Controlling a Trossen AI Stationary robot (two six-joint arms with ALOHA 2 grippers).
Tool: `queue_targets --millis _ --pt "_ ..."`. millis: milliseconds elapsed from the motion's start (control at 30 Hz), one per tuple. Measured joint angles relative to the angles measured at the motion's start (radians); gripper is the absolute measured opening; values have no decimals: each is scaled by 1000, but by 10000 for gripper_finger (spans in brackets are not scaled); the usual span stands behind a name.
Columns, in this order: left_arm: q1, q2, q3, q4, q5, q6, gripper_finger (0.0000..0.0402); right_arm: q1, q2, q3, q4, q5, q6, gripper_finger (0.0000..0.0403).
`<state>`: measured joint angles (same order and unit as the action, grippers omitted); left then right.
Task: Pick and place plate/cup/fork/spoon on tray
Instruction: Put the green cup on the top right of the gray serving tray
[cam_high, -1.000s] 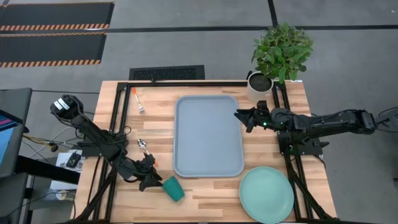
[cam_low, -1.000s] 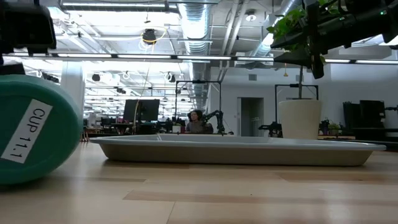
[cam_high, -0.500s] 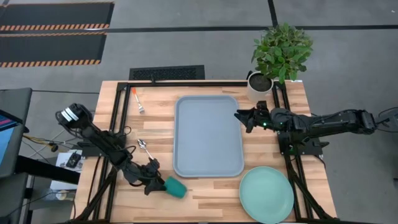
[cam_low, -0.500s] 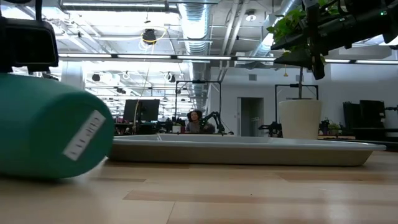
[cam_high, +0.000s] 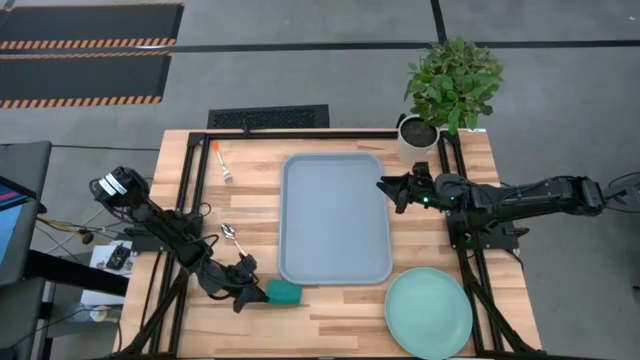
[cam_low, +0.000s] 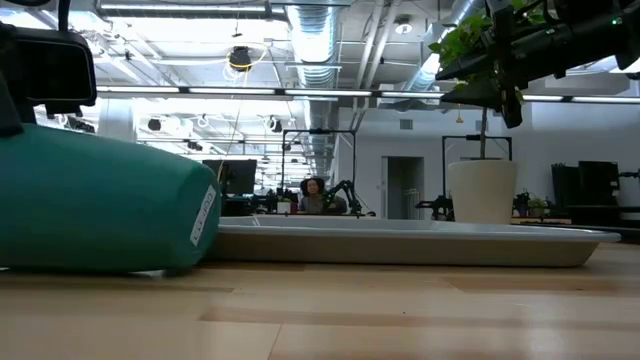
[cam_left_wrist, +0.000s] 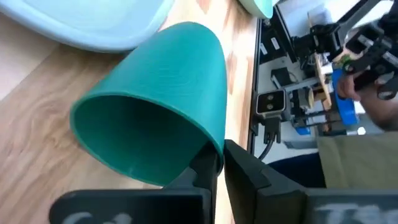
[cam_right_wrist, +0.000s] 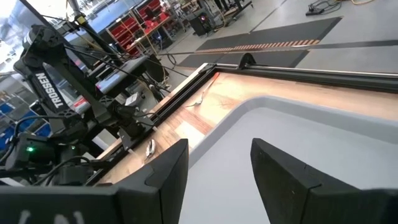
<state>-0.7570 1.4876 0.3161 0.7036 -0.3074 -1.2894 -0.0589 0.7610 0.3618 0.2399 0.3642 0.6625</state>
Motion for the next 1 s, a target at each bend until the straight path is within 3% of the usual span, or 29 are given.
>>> queue_targets --millis 200,367,467,600,800,900,1000 --pt "0 -36 25 -40 76 -54 2 0 0 0 0 0 0 201" --pt "2 -122 82 -185 240 -88 1 0 0 0 0 -2 0 201" --pt "3 -199 159 -387 323 -75 1 0 0 0 0 -27 0 201" --pt "29 -300 305 -812 376 23 0 0 0 0 0 -62 1 201" --pt "106 -373 542 -1372 289 251 0 -1 0 0 1 -166 3 201" --pt "153 -376 625 -1495 212 393 0 -1 19 10 -2 -214 2 201" --pt "199 -376 669 -1512 148 576 0 -1 67 72 0 -240 -22 201"
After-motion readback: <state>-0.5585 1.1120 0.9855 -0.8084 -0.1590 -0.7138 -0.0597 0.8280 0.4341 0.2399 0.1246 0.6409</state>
